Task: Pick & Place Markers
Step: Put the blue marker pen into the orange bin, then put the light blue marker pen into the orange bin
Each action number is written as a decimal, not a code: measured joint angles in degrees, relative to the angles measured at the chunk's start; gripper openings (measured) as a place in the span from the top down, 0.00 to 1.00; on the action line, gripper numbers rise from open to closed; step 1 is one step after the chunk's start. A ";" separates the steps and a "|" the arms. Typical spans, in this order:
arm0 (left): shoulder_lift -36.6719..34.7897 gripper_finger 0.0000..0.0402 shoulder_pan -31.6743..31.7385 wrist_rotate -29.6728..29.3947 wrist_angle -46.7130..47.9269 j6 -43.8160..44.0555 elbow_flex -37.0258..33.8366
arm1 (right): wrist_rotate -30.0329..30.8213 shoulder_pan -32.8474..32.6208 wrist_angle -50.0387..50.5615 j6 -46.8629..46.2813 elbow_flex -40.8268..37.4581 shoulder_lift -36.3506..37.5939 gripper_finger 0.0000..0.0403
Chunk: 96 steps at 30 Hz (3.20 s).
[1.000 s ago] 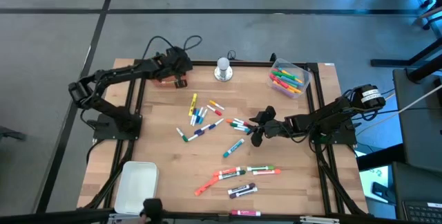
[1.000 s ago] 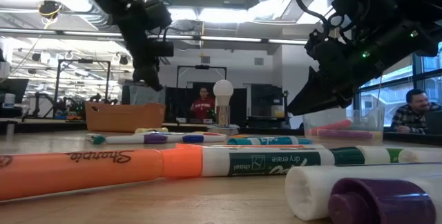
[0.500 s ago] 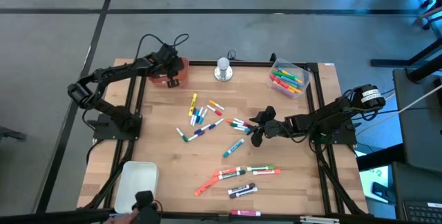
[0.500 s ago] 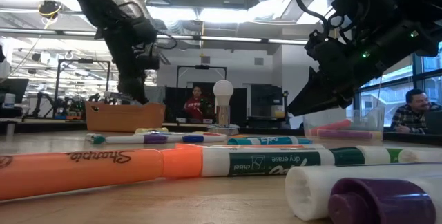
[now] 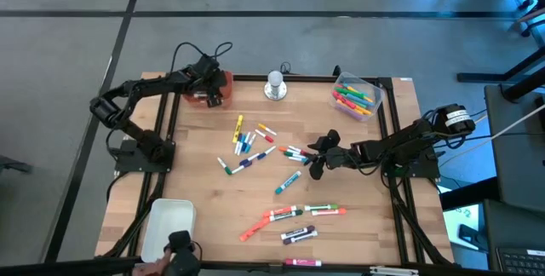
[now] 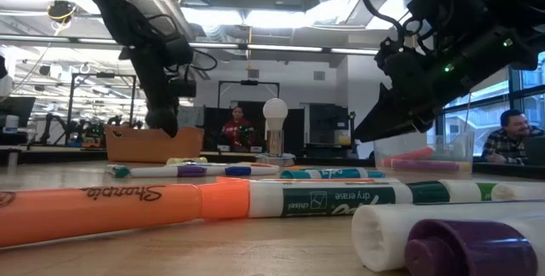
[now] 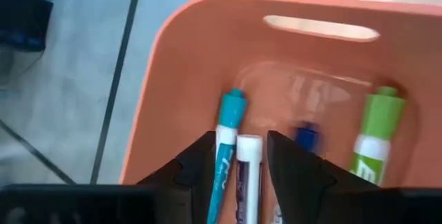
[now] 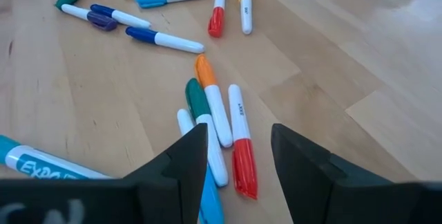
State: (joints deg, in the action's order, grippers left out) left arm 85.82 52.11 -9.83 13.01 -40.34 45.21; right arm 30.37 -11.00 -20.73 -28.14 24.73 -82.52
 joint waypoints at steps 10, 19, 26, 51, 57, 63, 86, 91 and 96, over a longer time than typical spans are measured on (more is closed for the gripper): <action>-2.89 0.65 -10.15 -7.67 -0.46 13.83 3.10 | -0.42 0.98 -0.24 1.59 0.00 0.00 0.60; -3.52 0.65 -34.51 6.62 -7.17 41.83 1.55 | -6.31 2.29 -0.24 3.05 0.00 0.01 0.60; 6.14 0.65 -56.18 -1.64 -28.53 52.17 1.79 | -15.67 2.29 -2.63 7.80 0.01 0.02 0.60; 33.30 0.74 -66.46 -7.48 -10.39 61.07 24.14 | -4.91 -1.42 22.54 -1.29 12.80 0.22 0.60; 31.73 0.85 -65.24 -6.53 -4.58 59.98 23.89 | -4.90 -1.42 23.65 -1.43 12.81 0.22 0.60; 20.79 0.85 -64.94 -13.16 11.37 52.73 23.26 | -4.66 -1.42 25.77 -1.43 12.83 0.22 0.60; -3.20 0.85 -14.82 -28.10 36.90 31.68 10.17 | -4.55 -2.75 25.43 -1.48 12.83 0.20 0.60; -2.51 0.85 -6.20 -11.31 30.89 22.49 9.46 | -4.42 -2.67 24.11 0.32 12.83 0.20 0.60; -0.07 0.84 -2.61 -7.14 25.46 14.39 9.46 | -4.42 -2.27 23.80 1.04 12.83 0.20 0.60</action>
State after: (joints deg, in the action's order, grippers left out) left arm 85.75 49.50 -16.97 38.47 -25.96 54.68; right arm 25.95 -13.28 3.07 -27.10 37.56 -82.32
